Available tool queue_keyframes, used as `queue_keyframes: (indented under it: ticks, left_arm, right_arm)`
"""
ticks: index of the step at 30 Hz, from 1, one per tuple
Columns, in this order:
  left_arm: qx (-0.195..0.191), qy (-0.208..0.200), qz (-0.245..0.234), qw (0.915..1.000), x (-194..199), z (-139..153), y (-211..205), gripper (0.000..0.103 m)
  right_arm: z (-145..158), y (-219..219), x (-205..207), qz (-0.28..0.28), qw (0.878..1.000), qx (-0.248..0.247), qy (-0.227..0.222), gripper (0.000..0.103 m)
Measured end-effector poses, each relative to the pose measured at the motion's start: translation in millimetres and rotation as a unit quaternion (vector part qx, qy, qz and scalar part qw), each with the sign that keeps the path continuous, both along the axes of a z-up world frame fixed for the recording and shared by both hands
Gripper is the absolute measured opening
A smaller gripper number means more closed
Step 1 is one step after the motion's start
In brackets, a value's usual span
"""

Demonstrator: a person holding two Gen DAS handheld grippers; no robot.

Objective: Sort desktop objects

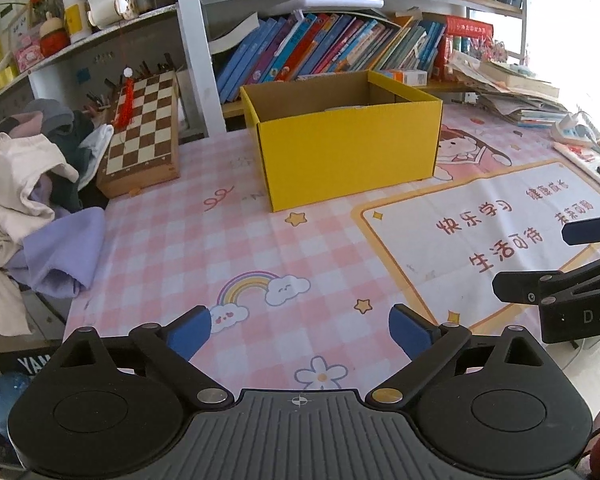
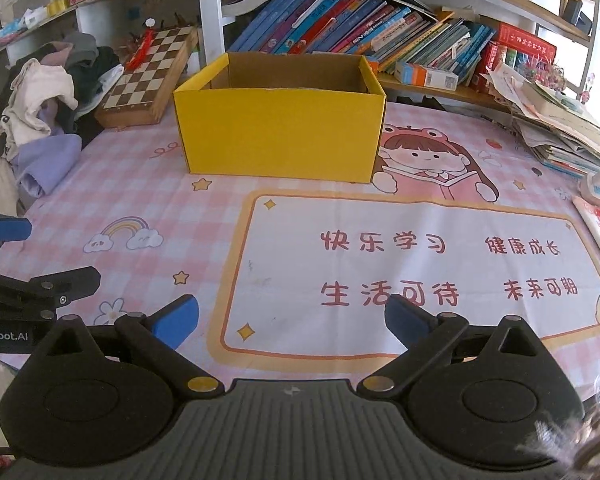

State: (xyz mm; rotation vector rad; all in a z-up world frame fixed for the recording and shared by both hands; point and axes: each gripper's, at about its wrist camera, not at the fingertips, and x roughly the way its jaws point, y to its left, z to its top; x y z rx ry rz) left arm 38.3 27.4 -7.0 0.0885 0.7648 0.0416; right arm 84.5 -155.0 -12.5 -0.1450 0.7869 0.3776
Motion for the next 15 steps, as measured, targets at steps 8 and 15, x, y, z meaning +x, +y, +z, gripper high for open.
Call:
queue_keyframes:
  ticks: [8,15]
  left_arm:
    - [-0.004,0.007,0.003,1.0,-1.2,-1.9,0.8,0.101]
    - [-0.006,0.012,0.004,0.9999,-2.5,-3.5,0.7,0.102]
  right_arm:
    - [-2.2,1.6,-2.1,0.0,1.0,-0.005,0.007,0.102]
    - [-3.8,2.3,-3.8,0.0,1.0,-0.007,0.01,0.103]
